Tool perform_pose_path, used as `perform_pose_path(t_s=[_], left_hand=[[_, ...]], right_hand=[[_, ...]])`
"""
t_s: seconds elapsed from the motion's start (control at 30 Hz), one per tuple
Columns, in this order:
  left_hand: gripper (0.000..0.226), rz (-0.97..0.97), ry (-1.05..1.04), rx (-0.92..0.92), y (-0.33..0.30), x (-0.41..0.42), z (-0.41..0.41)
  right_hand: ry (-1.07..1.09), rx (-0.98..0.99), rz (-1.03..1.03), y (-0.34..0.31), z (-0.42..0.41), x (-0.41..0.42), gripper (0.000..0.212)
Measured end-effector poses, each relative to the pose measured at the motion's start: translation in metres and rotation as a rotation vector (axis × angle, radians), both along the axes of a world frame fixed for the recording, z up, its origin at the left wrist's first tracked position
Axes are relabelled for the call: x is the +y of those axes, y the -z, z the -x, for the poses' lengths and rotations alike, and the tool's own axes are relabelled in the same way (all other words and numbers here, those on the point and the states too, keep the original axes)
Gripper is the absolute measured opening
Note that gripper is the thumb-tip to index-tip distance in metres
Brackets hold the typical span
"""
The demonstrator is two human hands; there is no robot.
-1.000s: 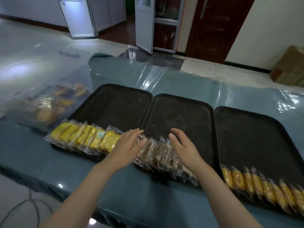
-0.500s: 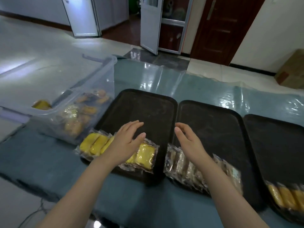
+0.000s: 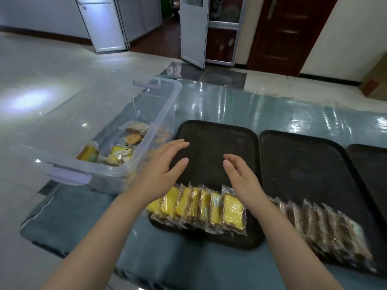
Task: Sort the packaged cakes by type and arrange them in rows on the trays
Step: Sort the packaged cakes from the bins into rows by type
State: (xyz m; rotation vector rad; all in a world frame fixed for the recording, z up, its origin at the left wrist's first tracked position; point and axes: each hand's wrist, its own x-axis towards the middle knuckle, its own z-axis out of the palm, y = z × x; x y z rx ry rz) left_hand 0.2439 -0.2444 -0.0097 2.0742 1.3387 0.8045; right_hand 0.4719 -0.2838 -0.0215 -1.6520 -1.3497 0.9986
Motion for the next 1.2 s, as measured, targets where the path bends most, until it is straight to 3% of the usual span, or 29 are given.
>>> perform_pose_path(t_s=[0.3,0.5,0.6,0.8,0.97,1.1,1.2], left_hand=[[0.045,-0.032,-0.069,-0.015,-0.010,0.019,0.020],[0.036,0.055,-0.086,-0.257,-0.016,0.026,0.036],[0.039,-0.030,-0.064,-0.164,-0.021,0.042,0.057],[0.035,-0.011,-0.022,-0.156,-0.025,0.076,0.102],[0.034,-0.005,0.018,-0.034,-0.027,0.114,0.152],[0.036,-0.027,0.073,0.152,-0.024,0.155,0.195],[0.039,-0.032,0.147,0.313,-0.021,0.189,0.217]], right_hand=[[-0.089,-0.030,-0.004,-0.003,0.027,0.039,0.039],[-0.119,-0.024,-0.026,-0.003,0.052,0.054,0.035],[-0.112,-0.034,-0.058,-0.009,0.066,0.065,0.035],[-0.039,-0.036,-0.117,-0.024,0.102,0.084,0.035],[-0.030,-0.056,-0.145,-0.033,0.147,0.107,0.037],[-0.065,-0.160,-0.152,-0.038,0.182,0.132,0.042],[-0.107,-0.390,-0.127,-0.043,0.208,0.155,0.045]])
